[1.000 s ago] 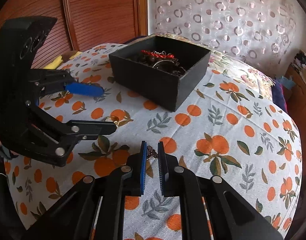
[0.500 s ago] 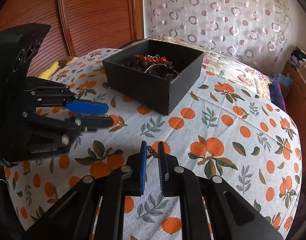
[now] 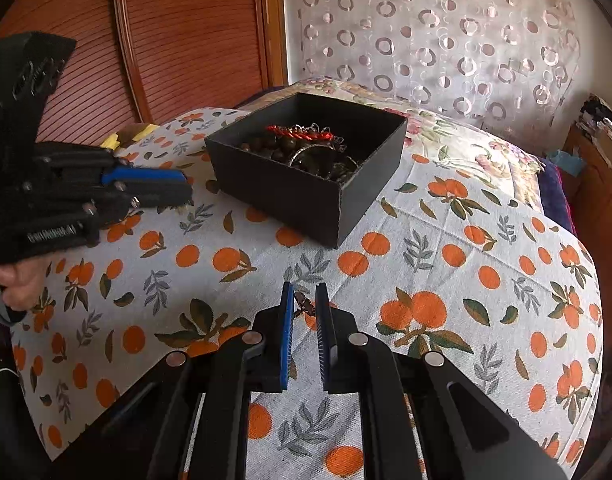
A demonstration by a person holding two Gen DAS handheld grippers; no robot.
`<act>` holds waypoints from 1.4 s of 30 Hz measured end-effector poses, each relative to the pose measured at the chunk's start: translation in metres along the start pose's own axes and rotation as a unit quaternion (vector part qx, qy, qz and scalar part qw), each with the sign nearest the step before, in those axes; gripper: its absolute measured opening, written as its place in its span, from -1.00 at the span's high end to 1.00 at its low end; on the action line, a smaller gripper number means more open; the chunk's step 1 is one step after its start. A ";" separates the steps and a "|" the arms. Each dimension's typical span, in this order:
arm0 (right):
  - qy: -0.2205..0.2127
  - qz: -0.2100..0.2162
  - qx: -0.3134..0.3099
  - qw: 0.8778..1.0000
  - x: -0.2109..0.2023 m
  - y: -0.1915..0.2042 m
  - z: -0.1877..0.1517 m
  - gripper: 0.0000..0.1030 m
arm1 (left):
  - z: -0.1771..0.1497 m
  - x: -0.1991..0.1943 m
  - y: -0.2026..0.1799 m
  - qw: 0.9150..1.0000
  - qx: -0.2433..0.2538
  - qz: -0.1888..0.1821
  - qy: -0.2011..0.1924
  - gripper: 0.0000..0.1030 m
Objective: Organize jewelry
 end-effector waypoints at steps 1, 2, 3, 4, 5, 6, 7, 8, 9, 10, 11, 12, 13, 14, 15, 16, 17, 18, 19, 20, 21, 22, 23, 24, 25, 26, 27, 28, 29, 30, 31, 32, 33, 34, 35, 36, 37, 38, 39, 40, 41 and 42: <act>-0.004 0.000 0.000 1.000 -0.001 0.000 0.002 0.76 | 0.003 -0.003 0.002 1.000 -0.001 -0.001 -0.004 0.80; -0.007 0.001 0.001 1.000 -0.002 0.000 0.005 0.76 | 0.006 -0.005 0.002 1.000 -0.001 0.000 -0.008 0.80; -0.013 0.002 0.001 1.000 -0.004 -0.001 0.009 0.76 | 0.012 -0.008 0.004 1.000 -0.001 0.002 -0.015 0.80; -0.017 0.003 0.002 1.000 -0.005 -0.001 0.012 0.76 | 0.015 -0.009 0.005 1.000 -0.001 0.003 -0.019 0.80; -0.024 0.003 0.003 1.000 -0.006 -0.002 0.017 0.76 | 0.019 -0.010 0.006 1.000 -0.001 0.005 -0.023 0.80; -0.030 0.003 0.004 1.000 -0.008 -0.004 0.022 0.76 | 0.023 -0.010 0.007 1.000 -0.001 0.006 -0.027 0.80; -0.036 0.003 0.005 0.999 -0.009 -0.005 0.027 0.76 | 0.026 -0.010 0.007 0.999 -0.002 0.007 -0.031 0.80; -0.043 0.004 0.007 0.999 -0.011 -0.006 0.033 0.76 | 0.030 -0.009 0.008 0.999 -0.003 0.008 -0.034 0.80; -0.048 0.005 0.008 0.999 -0.012 -0.007 0.038 0.76 | 0.034 -0.008 0.009 0.999 -0.005 0.009 -0.036 0.80; -0.056 0.007 0.011 0.998 -0.012 -0.010 0.044 0.76 | 0.036 -0.005 0.010 0.999 -0.006 0.009 -0.038 0.80; -0.061 0.007 0.014 0.998 -0.013 -0.012 0.049 0.76 | 0.038 -0.005 0.012 0.999 -0.008 0.009 -0.038 0.80; -0.065 0.008 0.016 0.998 -0.012 -0.014 0.055 0.76 | 0.041 -0.003 0.013 0.999 -0.010 0.009 -0.038 0.80; -0.069 0.008 0.017 0.997 -0.011 -0.016 0.061 0.76 | 0.043 -0.002 0.013 0.999 -0.011 0.009 -0.039 0.80; -0.072 0.007 0.017 0.997 -0.010 -0.017 0.065 0.76 | 0.045 -0.001 0.013 0.999 -0.011 0.009 -0.040 0.80; -0.073 0.006 0.017 0.997 -0.008 -0.018 0.068 0.76 | 0.046 0.000 0.014 0.999 -0.012 0.009 -0.041 0.80; -0.074 0.006 0.017 0.997 -0.006 -0.019 0.071 0.76 | 0.048 0.001 0.014 0.999 -0.012 0.009 -0.042 0.80; -0.075 0.005 0.018 0.997 -0.004 -0.020 0.074 0.75 | 0.050 0.002 0.014 0.999 -0.012 0.009 -0.043 0.80; -0.076 0.006 0.020 0.997 -0.002 -0.021 0.077 0.75 | 0.052 0.003 0.014 0.999 -0.012 0.010 -0.043 0.80; -0.076 0.006 0.022 0.997 0.001 -0.022 0.079 0.75 | 0.054 0.005 0.015 0.999 -0.013 0.010 -0.043 0.80; -0.075 0.006 0.024 0.997 0.003 -0.023 0.080 0.75 | 0.055 0.007 0.016 0.999 -0.013 0.011 -0.043 0.80; -0.073 0.006 0.025 0.997 0.005 -0.025 0.080 0.75 | 0.057 0.009 0.016 0.999 -0.013 0.012 -0.043 0.80; -0.070 0.007 0.028 0.997 0.008 -0.027 0.081 0.75 | 0.057 0.009 0.016 0.999 -0.014 0.012 -0.043 0.80; -0.068 0.008 0.030 0.997 0.011 -0.028 0.081 0.75 | 0.059 0.011 0.016 0.999 -0.014 0.012 -0.043 0.80; -0.066 0.007 0.032 0.997 0.013 -0.030 0.080 0.75 | 0.060 0.013 0.016 0.999 -0.015 0.012 -0.042 0.80; -0.066 0.007 0.033 0.997 0.014 -0.031 0.080 0.75 | 0.060 0.014 0.017 0.999 -0.015 0.012 -0.042 0.80; -0.065 0.005 0.034 0.997 0.015 -0.032 0.080 0.71 | 0.061 0.015 0.017 0.999 -0.015 0.012 -0.042 0.80; -0.066 0.005 0.037 0.997 0.015 -0.033 0.079 0.61 | 0.061 0.016 0.017 0.999 -0.015 0.012 -0.041 0.80; -0.067 0.005 0.039 0.997 0.015 -0.034 0.078 0.53 | 0.061 0.017 0.017 0.999 -0.015 0.011 -0.041 0.80; -0.068 0.005 0.039 0.997 0.014 -0.034 0.078 0.45 | 0.061 0.017 0.017 0.999 -0.015 0.011 -0.041 0.80; -0.069 0.003 0.039 0.997 0.014 -0.034 0.078 0.45 | 0.062 0.017 0.017 0.999 -0.015 0.011 -0.041 0.80; -0.070 0.003 0.039 0.997 0.013 -0.033 0.078 0.45 | 0.063 0.019 0.016 0.999 -0.014 0.011 -0.041 0.80; -0.071 0.002 0.039 0.997 0.012 -0.034 0.077 0.45 | 0.064 0.019 0.016 0.999 -0.014 0.011 -0.042 0.80; -0.073 0.000 0.041 0.997 0.010 -0.034 0.077 0.45 | 0.064 0.020 0.016 0.999 -0.014 0.012 -0.043 0.80; -0.074 -0.001 0.042 0.996 0.009 -0.034 0.077 0.45 | 0.065 0.019 0.015 0.999 -0.014 0.014 -0.046 0.80; -0.075 -0.002 0.044 0.996 0.007 -0.035 0.076 0.45 | 0.065 0.019 0.015 0.999 -0.014 0.014 -0.046 0.80; -0.077 -0.003 0.044 0.996 0.005 -0.035 0.076 0.45 | 0.065 0.018 0.014 0.999 -0.015 0.014 -0.047 0.80; -0.078 -0.005 0.045 0.996 0.003 -0.035 0.074 0.45 | 0.064 0.017 0.014 0.999 -0.014 0.016 -0.048 0.79; -0.079 -0.007 0.047 0.996 0.000 -0.035 0.073 0.45 | 0.064 0.016 0.014 0.999 -0.014 0.018 -0.050 0.78; -0.080 -0.008 0.049 0.996 -0.001 -0.035 0.072 0.45 | 0.063 0.015 0.014 0.998 -0.014 0.020 -0.051 0.74; -0.081 -0.011 0.050 0.995 -0.004 -0.035 0.070 0.45 | 0.062 0.013 0.014 0.998 -0.015 0.022 -0.052 0.66; -0.082 -0.013 0.052 0.995 -0.007 -0.035 0.068 0.45 | 0.062 0.011 0.013 0.998 -0.015 0.023 -0.053 0.61; -0.083 -0.015 0.053 0.995 -0.009 -0.035 0.067 0.45 | 0.060 0.008 0.012 0.998 -0.015 0.024 -0.054 0.50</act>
Point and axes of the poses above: each gripper's, at about its wrist camera, not at the fingertips, and x roughly the way its jaws point, y to its left, z to its top, the point moved 4 cm from there along x, roughly the way its jaws point, and after that the axes turned 7 degrees about -x, right-handed, at the moved point
